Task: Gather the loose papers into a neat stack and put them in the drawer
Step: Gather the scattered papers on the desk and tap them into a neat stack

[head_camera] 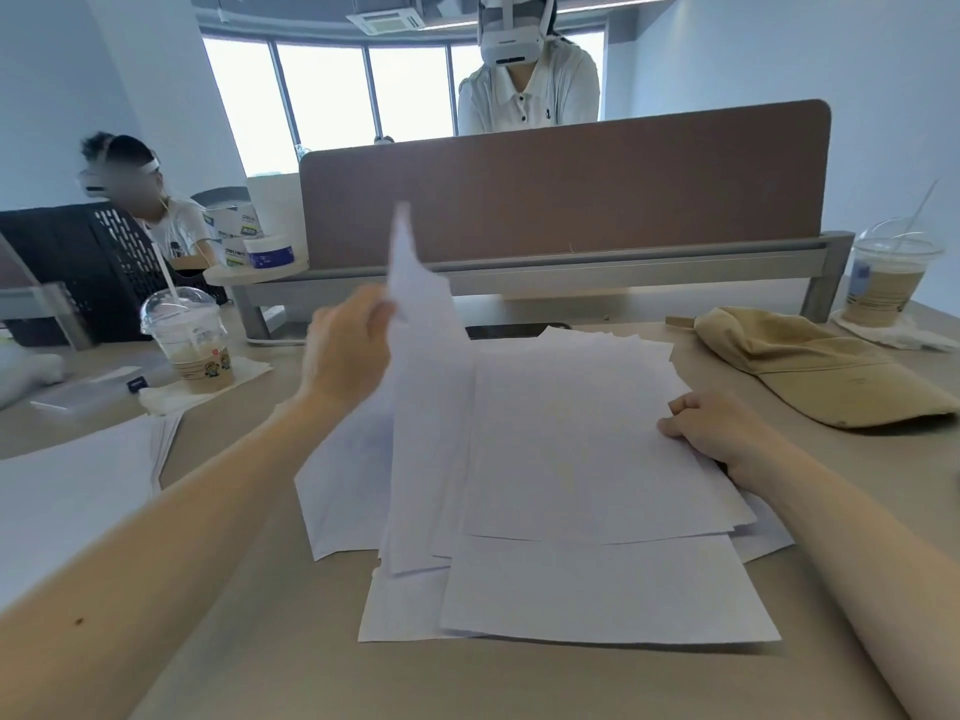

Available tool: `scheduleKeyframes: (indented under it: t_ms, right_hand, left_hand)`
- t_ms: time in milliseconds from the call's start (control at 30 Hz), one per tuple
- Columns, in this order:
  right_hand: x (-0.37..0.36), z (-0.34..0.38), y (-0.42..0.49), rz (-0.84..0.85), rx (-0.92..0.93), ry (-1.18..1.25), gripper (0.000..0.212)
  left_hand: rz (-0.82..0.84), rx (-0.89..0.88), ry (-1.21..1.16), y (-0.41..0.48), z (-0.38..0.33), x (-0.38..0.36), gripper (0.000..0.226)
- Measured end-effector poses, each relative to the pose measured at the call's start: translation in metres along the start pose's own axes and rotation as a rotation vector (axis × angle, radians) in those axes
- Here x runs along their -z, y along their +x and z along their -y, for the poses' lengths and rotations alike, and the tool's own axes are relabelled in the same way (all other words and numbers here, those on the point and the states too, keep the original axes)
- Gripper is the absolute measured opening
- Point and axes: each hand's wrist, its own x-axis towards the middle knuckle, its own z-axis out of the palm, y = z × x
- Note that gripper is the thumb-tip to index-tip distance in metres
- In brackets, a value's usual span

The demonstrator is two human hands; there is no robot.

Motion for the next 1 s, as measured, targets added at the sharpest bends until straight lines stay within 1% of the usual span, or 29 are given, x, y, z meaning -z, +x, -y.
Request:
scheduleKeyframes:
  t_ms: [33,67,133,167,233,300,333,367,400,433,467,500,533,567,600,633,667,700,767,833,867,933,967,1000]
  right_hand:
    - [-0.001,0.001,0.001,0.011,-0.012,0.030,0.025]
    - [-0.001,0.001,0.000,0.007,-0.018,0.047,0.021]
    - [-0.001,0.003,-0.004,-0.012,-0.027,0.093,0.010]
    - [-0.001,0.004,-0.006,-0.018,-0.032,0.133,0.013]
    - [-0.001,0.005,-0.010,0.005,-0.065,0.230,0.028]
    - [0.000,0.005,-0.013,0.049,-0.086,0.257,0.035]
    - [0.001,0.004,-0.015,0.059,-0.077,0.232,0.033]
    - [0.001,0.003,-0.013,0.061,-0.052,0.187,0.027]
    - [0.001,0.002,-0.013,0.055,-0.017,0.129,0.024]
    - [0.001,0.000,-0.011,0.039,0.021,0.068,0.025]
    - [0.001,-0.002,-0.009,0.013,0.047,0.003,0.024]
    - [0.001,-0.003,-0.008,-0.027,0.076,-0.060,0.021]
    - [0.001,-0.003,-0.007,-0.082,0.103,-0.122,0.016]
    - [0.002,-0.001,-0.008,-0.143,0.127,-0.182,0.016]
    - [0.003,-0.002,-0.006,-0.200,0.146,-0.239,0.022]
    - [0.002,-0.002,-0.006,-0.220,0.159,-0.295,0.028]
    - [0.001,-0.002,-0.005,-0.200,0.169,-0.355,0.033]
    - [-0.002,-0.001,-0.007,-0.152,0.178,-0.405,0.032]
    - [-0.008,0.001,-0.008,-0.075,0.197,-0.469,0.050]
    - [-0.015,0.004,-0.009,-0.043,0.238,-0.507,0.063]
    - [-0.018,0.005,-0.010,-0.024,0.261,-0.519,0.066]
    - [-0.024,0.003,-0.008,0.029,0.309,-0.524,0.070]
    - [-0.026,0.002,-0.008,0.050,0.315,-0.516,0.072]
    - [-0.028,0.002,-0.007,0.057,0.318,-0.506,0.074]
  left_hand:
    - [0.097,-0.126,0.058,-0.003,-0.013,-0.002,0.021]
    - [0.236,-0.224,0.135,-0.009,-0.028,-0.006,0.024]
    - [0.517,-0.342,0.298,-0.029,-0.054,-0.020,0.026]
    - [0.617,-0.396,0.349,-0.040,-0.065,-0.025,0.025]
    - [0.741,-0.512,0.358,-0.061,-0.080,-0.033,0.022]
    - [0.830,-0.530,0.286,-0.077,-0.087,-0.037,0.018]
    - [0.868,-0.494,0.232,-0.080,-0.089,-0.037,0.022]
    - [0.911,-0.415,0.165,-0.081,-0.091,-0.033,0.035]
    - [0.925,-0.278,0.057,-0.079,-0.089,-0.030,0.049]
    - [0.867,-0.116,-0.064,-0.075,-0.085,-0.026,0.057]
    - [0.737,0.053,-0.149,-0.068,-0.076,-0.023,0.059]
    - [0.588,0.225,-0.163,-0.059,-0.058,-0.023,0.055]
    - [0.473,0.386,-0.125,-0.051,-0.038,-0.022,0.048]
    - [0.421,0.533,-0.084,-0.047,-0.020,-0.020,0.042]
    - [0.422,0.669,-0.082,-0.046,-0.006,-0.018,0.042]
    - [0.452,0.782,-0.133,-0.048,0.004,-0.018,0.043]
    - [0.476,0.859,-0.222,-0.051,0.011,-0.019,0.040]
    - [0.480,0.911,-0.321,-0.053,0.012,-0.020,0.037]
    - [0.464,0.994,-0.550,-0.055,0.004,-0.018,0.036]
    - [0.472,1.015,-0.674,-0.056,-0.003,-0.015,0.047]
    - [0.505,1.010,-0.685,-0.056,-0.005,-0.014,0.052]
    - [0.581,0.988,-0.656,-0.058,-0.007,-0.014,0.047]
    - [0.598,0.977,-0.627,-0.059,-0.009,-0.014,0.045]
    - [0.576,0.974,-0.604,-0.060,-0.009,-0.014,0.051]
